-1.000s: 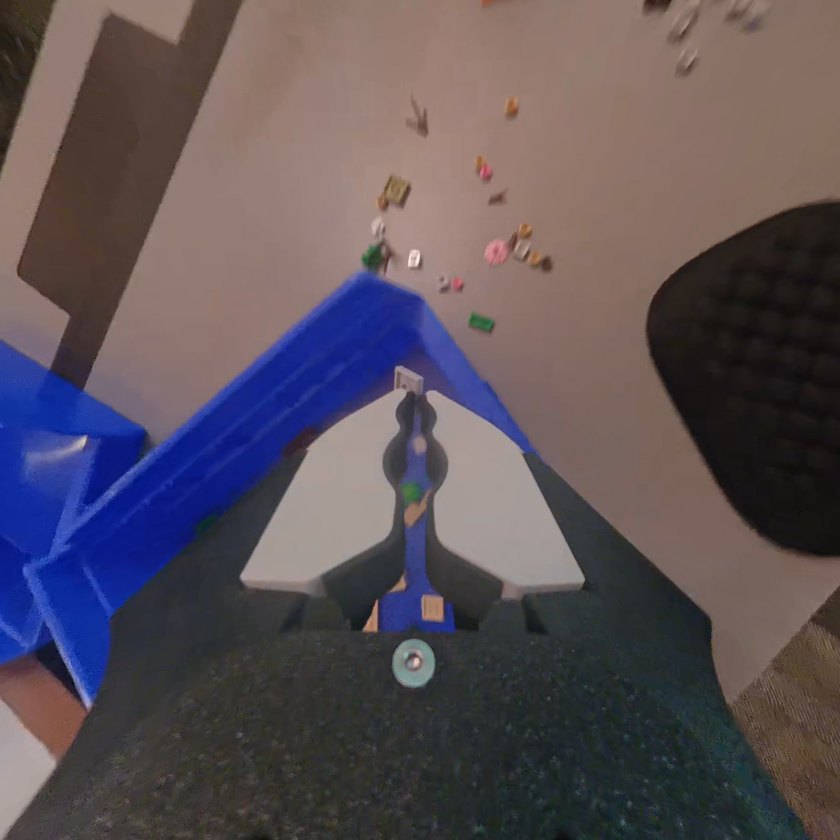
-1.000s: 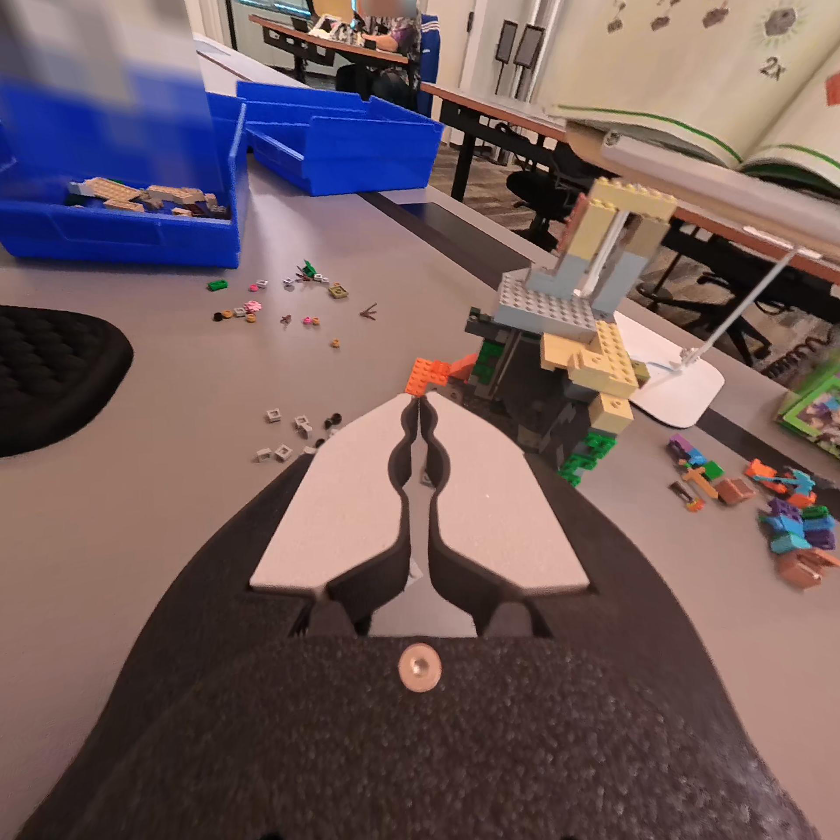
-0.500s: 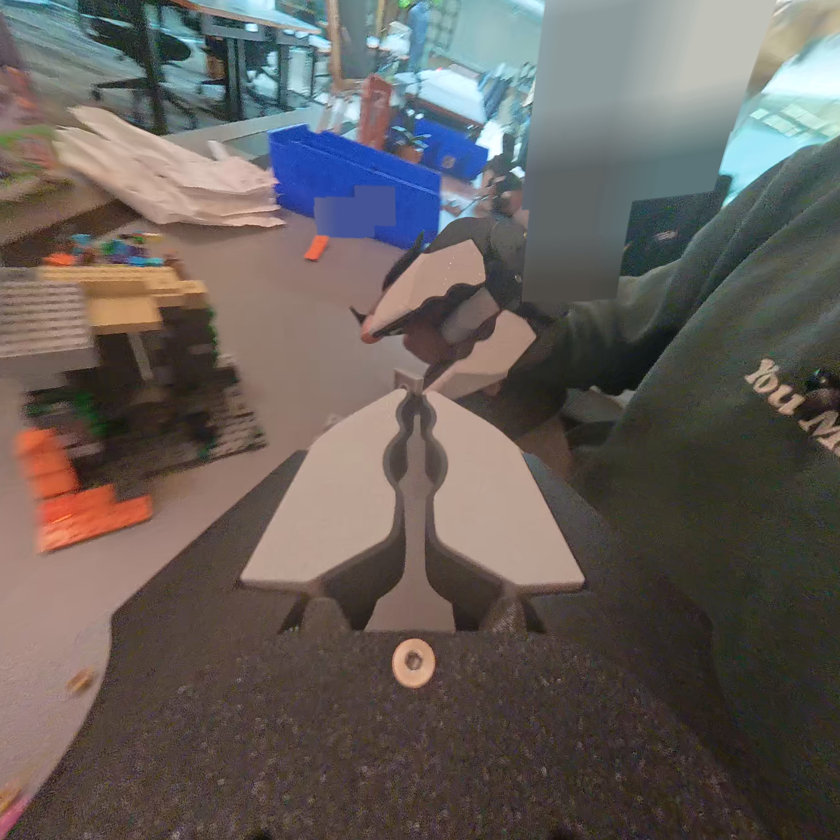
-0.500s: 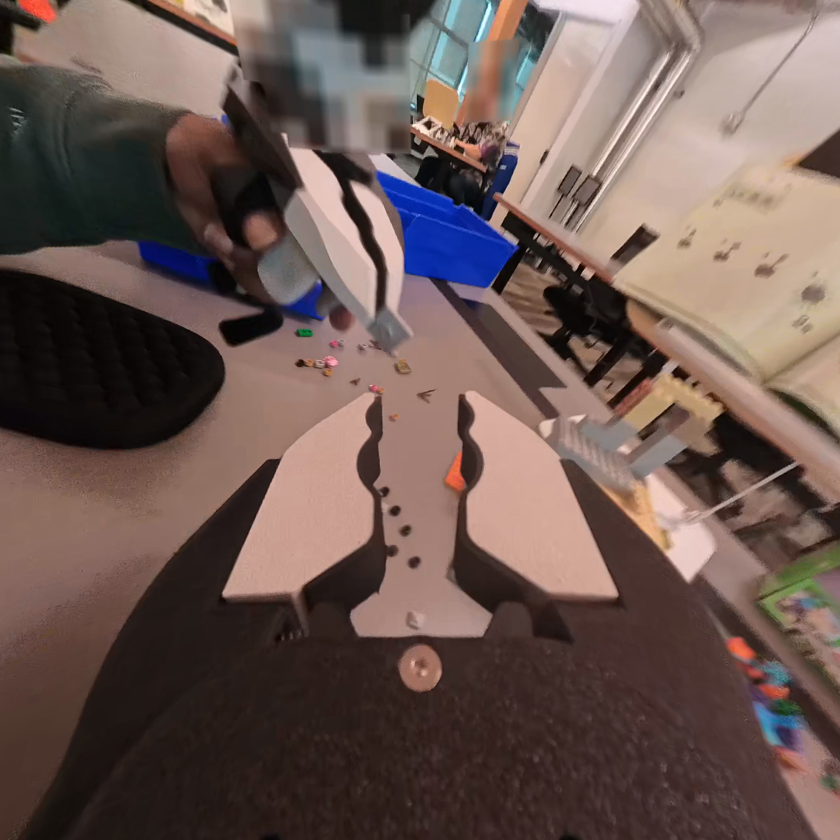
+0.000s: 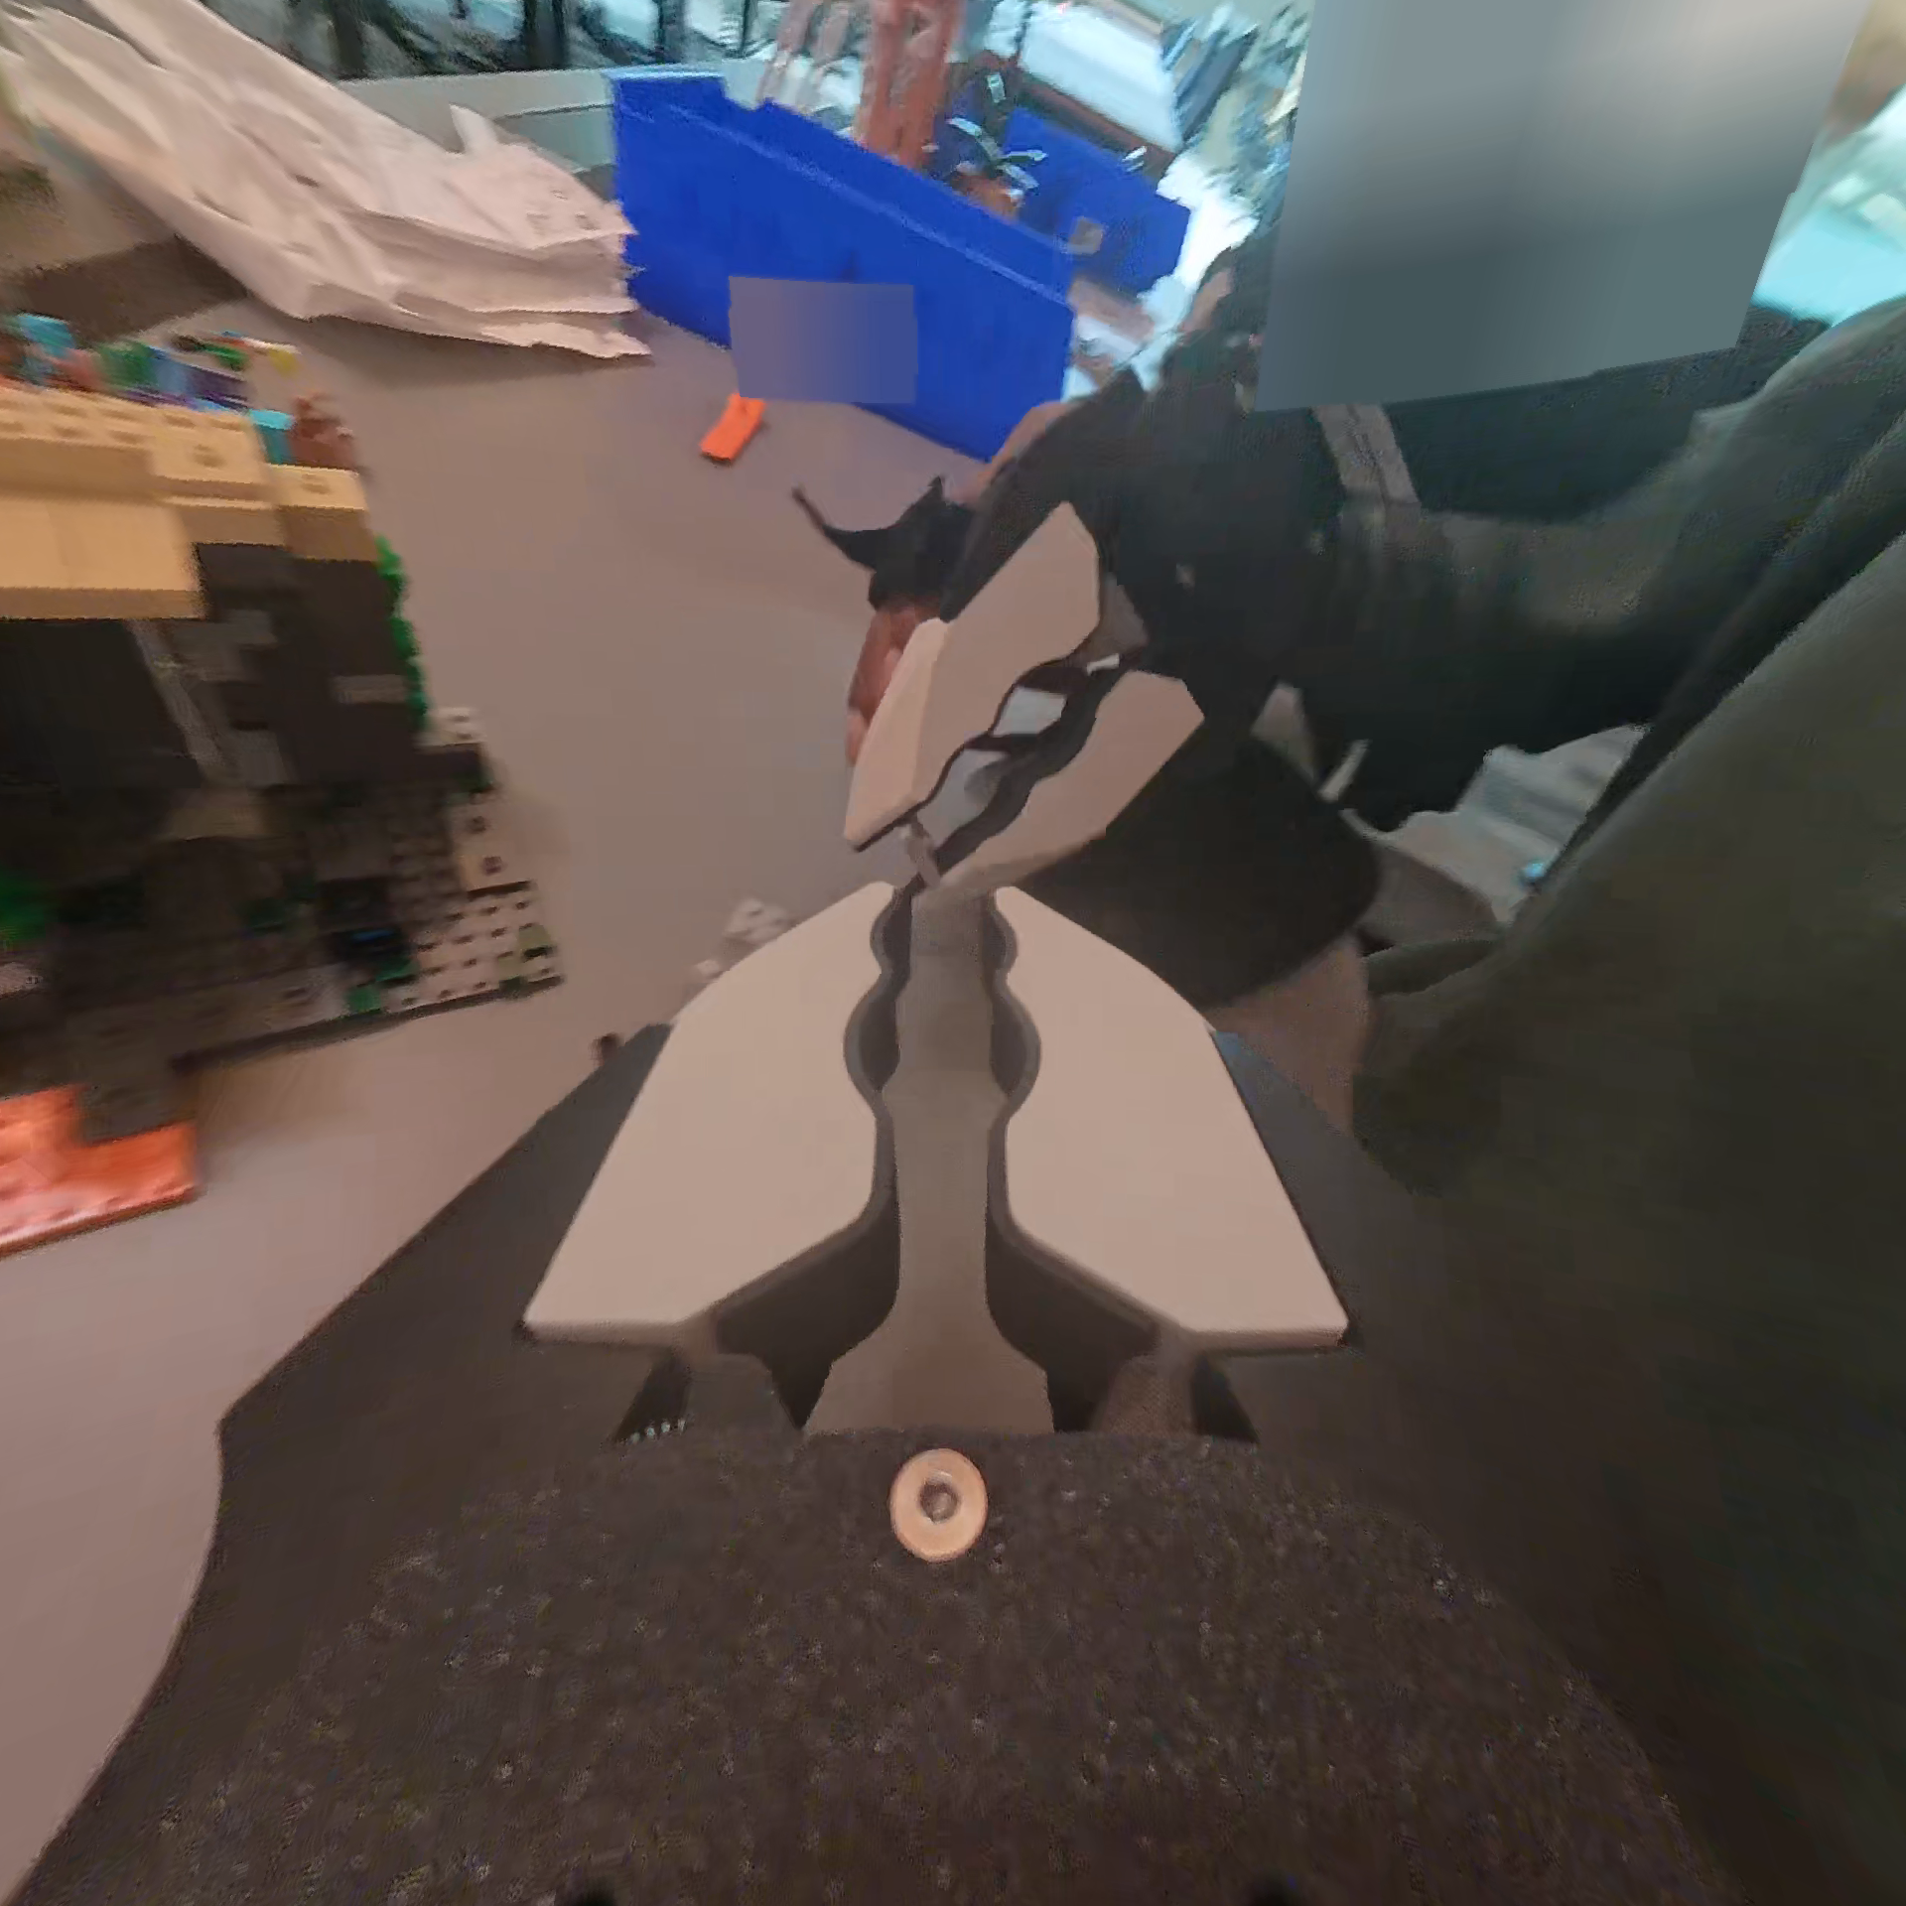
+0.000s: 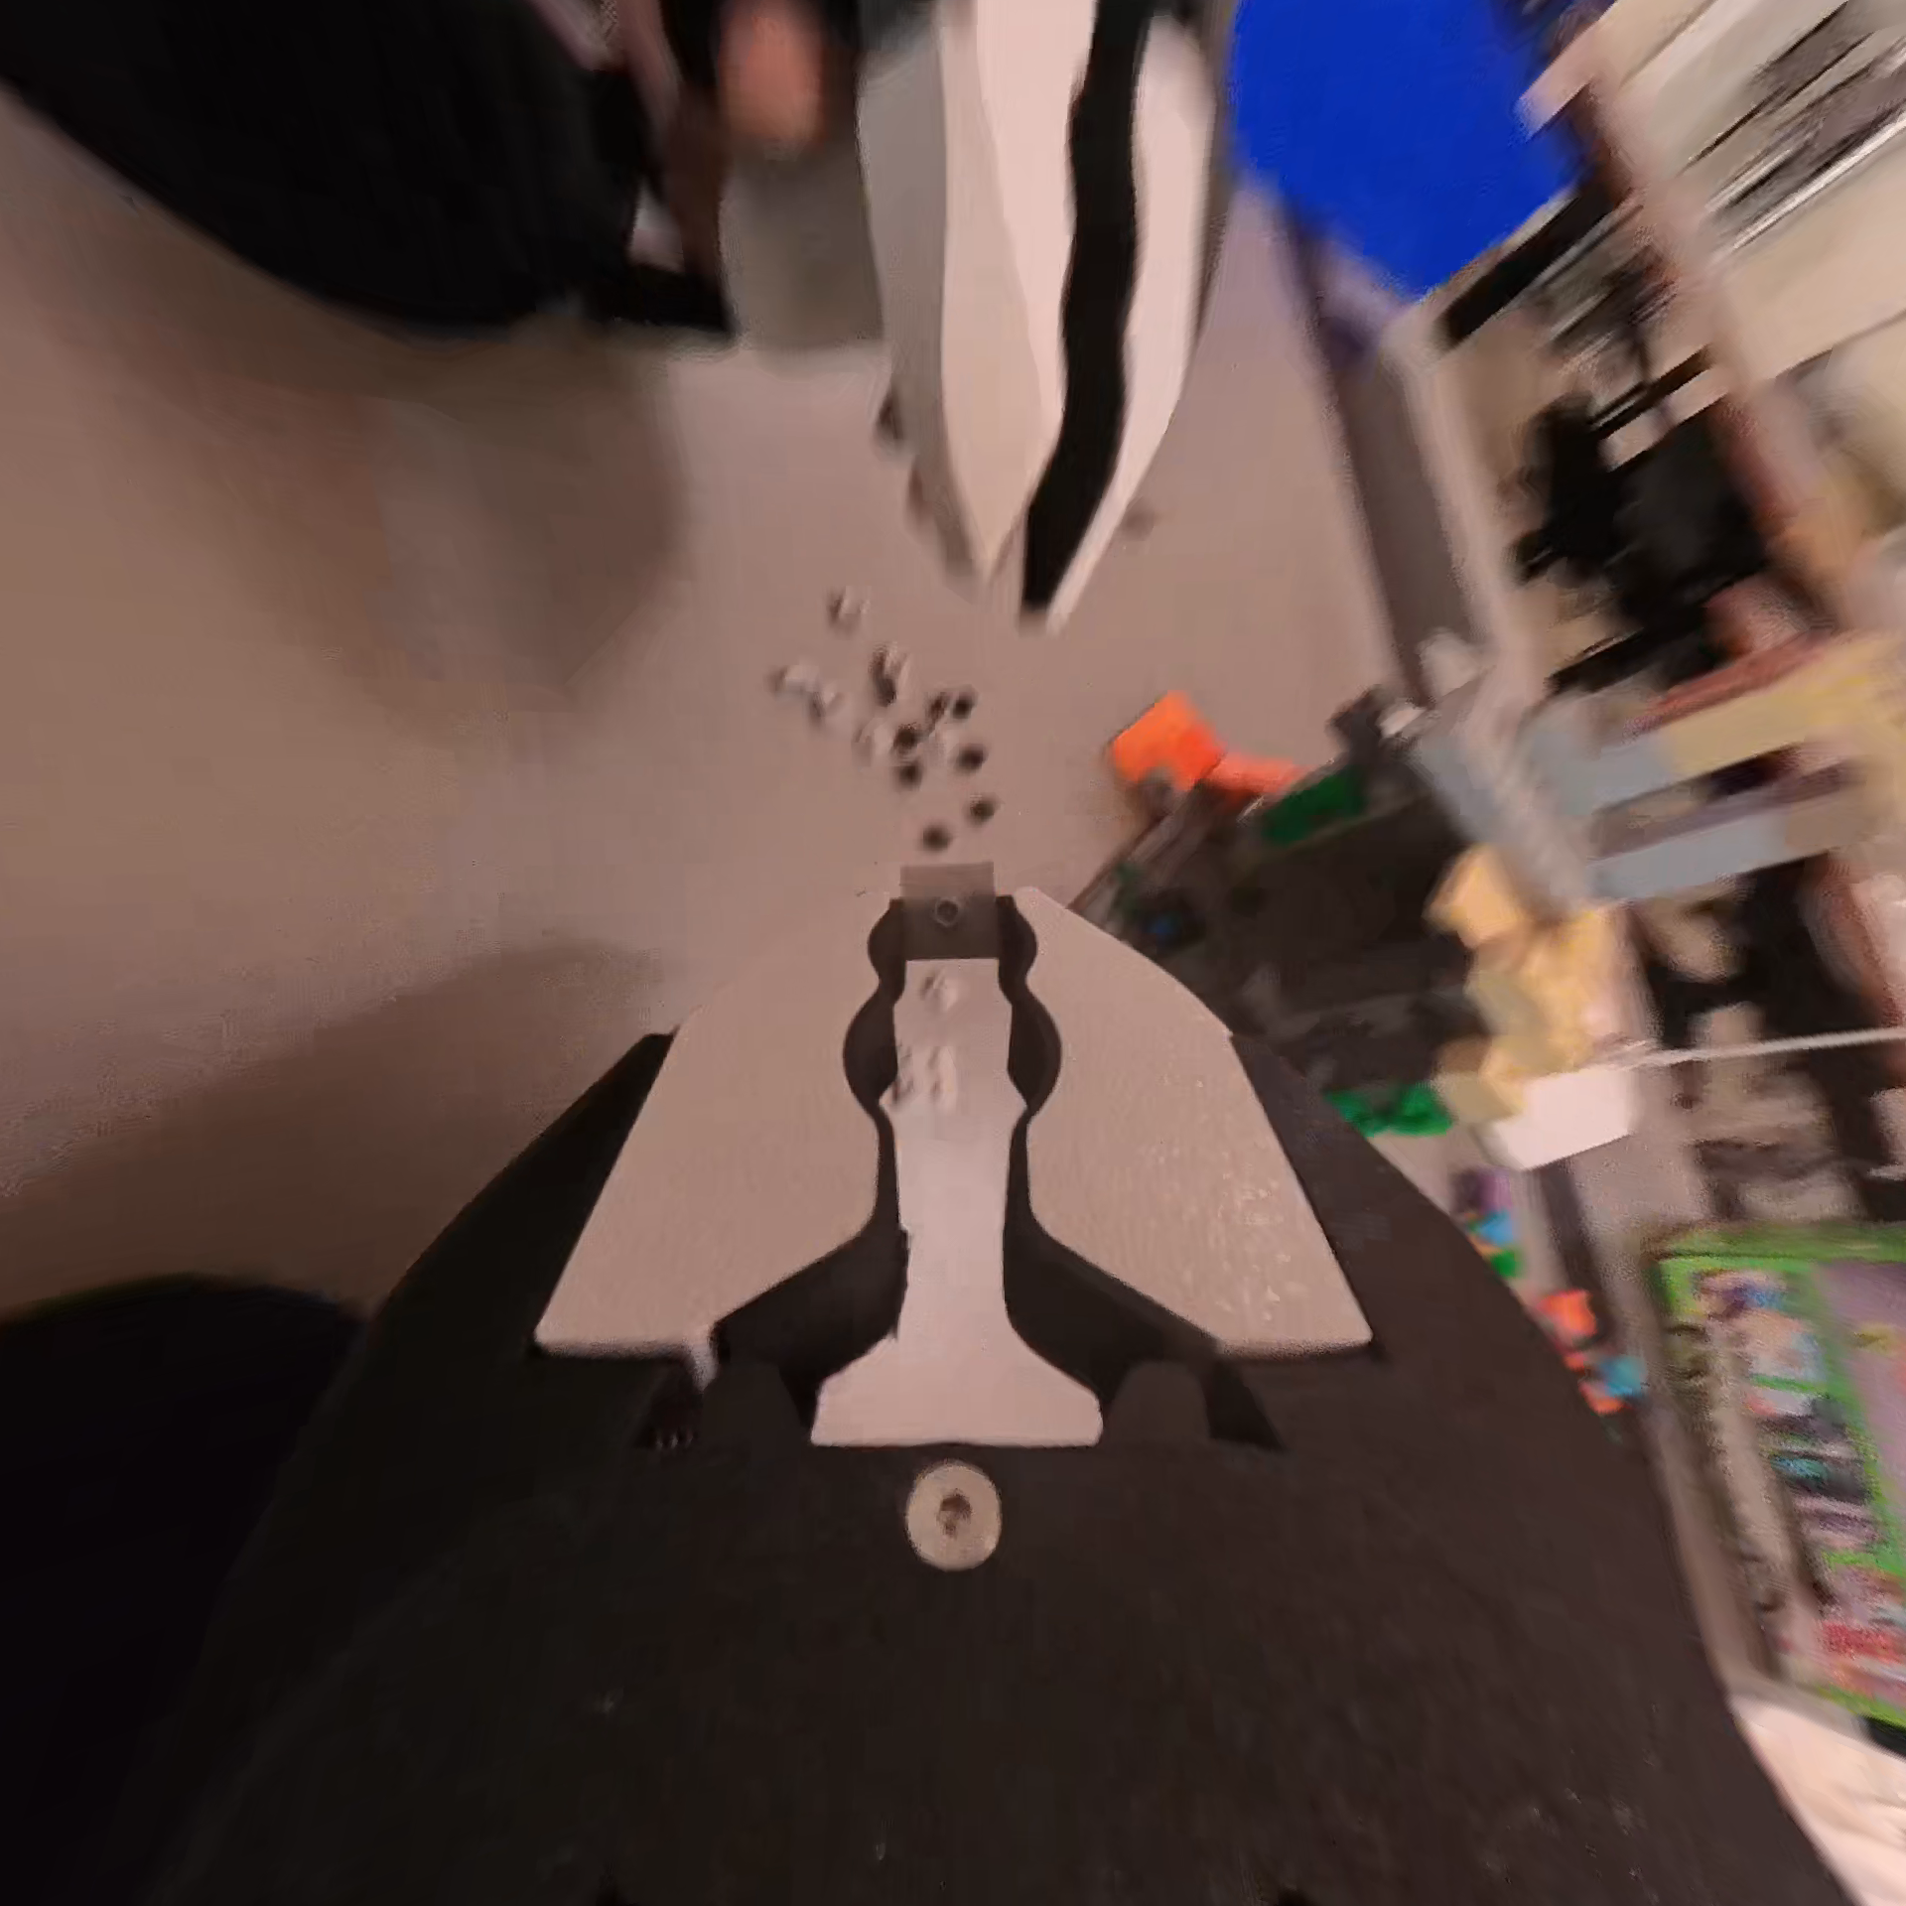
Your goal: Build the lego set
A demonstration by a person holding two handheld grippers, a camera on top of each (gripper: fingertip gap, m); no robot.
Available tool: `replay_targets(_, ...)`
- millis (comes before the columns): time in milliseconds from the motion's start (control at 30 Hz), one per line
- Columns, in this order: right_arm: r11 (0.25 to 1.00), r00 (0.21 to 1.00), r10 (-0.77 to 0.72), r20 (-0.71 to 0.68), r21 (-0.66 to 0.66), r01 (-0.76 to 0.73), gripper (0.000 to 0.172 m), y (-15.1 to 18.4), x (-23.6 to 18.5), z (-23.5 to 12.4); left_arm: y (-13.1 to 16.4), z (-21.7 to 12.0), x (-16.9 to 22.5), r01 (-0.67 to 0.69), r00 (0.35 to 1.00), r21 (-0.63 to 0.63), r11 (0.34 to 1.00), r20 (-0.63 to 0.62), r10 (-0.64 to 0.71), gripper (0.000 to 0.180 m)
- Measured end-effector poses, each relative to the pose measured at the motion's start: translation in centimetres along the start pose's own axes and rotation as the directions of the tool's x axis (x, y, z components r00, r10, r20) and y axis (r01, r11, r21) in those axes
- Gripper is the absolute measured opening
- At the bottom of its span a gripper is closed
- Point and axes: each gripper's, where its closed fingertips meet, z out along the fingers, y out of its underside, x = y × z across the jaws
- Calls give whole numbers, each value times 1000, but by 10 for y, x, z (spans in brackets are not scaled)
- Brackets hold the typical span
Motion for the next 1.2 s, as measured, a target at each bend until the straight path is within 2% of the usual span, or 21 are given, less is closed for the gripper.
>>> replay_targets(67,988,991,69,111,-143,-53,17,31,-2,3,0,-13,-6,-29,997,-7,1000,67,29,12)
replay_targets(167,956,963,151,225,-282,-84,17,62,-4,4,5,-33,-15,-66,984,-36,997,166,71,12)
replay_targets(400,905,903,235,360,-421,-68,17,87,-12,7,19,-67,-23,-80,952,-46,996,293,90,12)
replay_targets(600,895,901,239,361,-441,-60,17,89,-10,7,13,-113,-30,-127,893,-74,989,425,146,13)
replay_targets(767,895,897,260,358,-438,-85,19,89,-9,8,-2,-170,-41,-140,821,-109,984,543,177,14)
replay_targets(867,897,893,273,357,-430,-103,20,89,-9,8,-1,-205,-51,-111,767,-146,983,617,178,14)
replay_targets(1033,899,900,283,330,-419,-130,22,90,-7,7,15,-271,-76,-23,663,-223,974,726,182,15)
replay_targets(1200,912,907,326,267,-340,-228,22,78,2,4,48,-324,-104,127,625,-308,943,763,165,18)
